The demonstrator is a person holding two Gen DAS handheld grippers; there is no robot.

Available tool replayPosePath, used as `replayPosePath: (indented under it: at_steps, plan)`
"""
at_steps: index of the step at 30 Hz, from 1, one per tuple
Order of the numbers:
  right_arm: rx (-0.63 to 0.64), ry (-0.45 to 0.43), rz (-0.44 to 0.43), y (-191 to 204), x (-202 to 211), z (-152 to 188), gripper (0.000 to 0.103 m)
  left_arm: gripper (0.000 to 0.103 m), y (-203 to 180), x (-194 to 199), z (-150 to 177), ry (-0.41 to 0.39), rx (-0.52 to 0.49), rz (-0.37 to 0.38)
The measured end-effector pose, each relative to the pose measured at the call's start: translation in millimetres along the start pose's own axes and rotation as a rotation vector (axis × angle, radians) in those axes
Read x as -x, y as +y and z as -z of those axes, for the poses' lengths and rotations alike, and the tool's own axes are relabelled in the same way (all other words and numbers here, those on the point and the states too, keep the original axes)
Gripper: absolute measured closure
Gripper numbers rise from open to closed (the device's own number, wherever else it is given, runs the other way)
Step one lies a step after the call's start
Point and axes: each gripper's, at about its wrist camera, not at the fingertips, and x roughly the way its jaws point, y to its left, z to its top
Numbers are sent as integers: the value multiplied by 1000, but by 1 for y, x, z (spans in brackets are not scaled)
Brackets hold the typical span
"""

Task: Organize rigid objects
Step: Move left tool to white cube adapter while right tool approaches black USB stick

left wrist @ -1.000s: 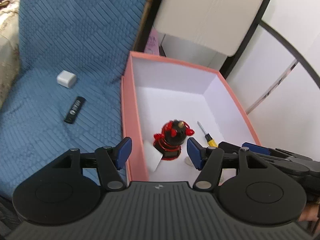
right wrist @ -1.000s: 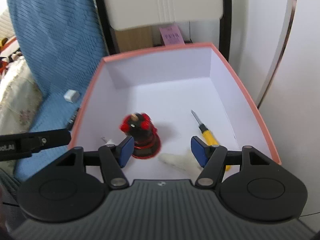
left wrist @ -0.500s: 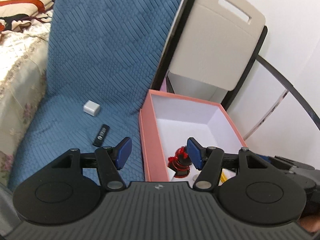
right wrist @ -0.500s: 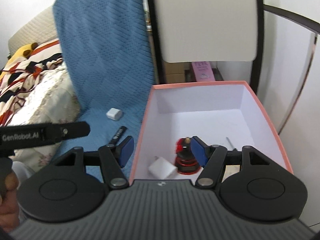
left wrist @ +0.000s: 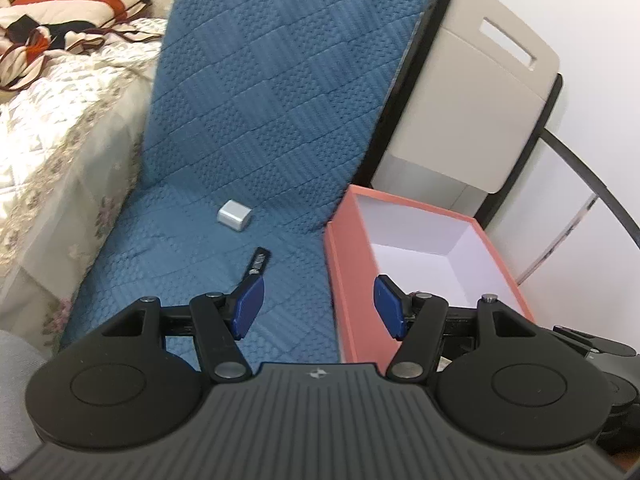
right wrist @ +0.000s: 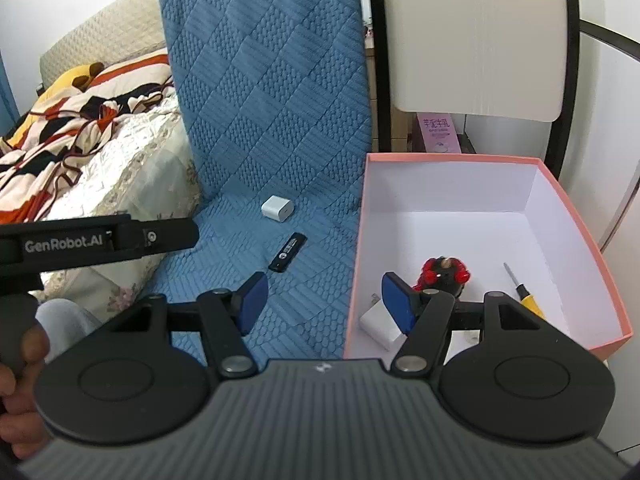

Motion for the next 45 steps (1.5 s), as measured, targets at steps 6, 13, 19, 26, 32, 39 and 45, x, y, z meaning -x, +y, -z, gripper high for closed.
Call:
replayPosePath:
  at_steps: [6,13,19,26,32,39,45]
  plan:
    - [-20,21,25,17,-12,10,38,36,26,2,9,0,12,-28]
    - [-24,31,48,36,-24,19,38,36,55,-1,17,-5,21,-54]
    - [-9,49,53,51,-36,25,38,36,73,-7,21,-13,23,-81]
    - [4,65,58,59,-51,28,38,36,92,-28,22,-13,41,-83]
    - [-2,76,65,63,-73,27,38,36,111,-57,10,-14,65,-53]
    - [-41,77,72,65,-101,21,38,32,127,-90,-17,3,75,-32]
    - [-63,84,75,67,-125,15,38,31,139,-122,-42,25,95,-31]
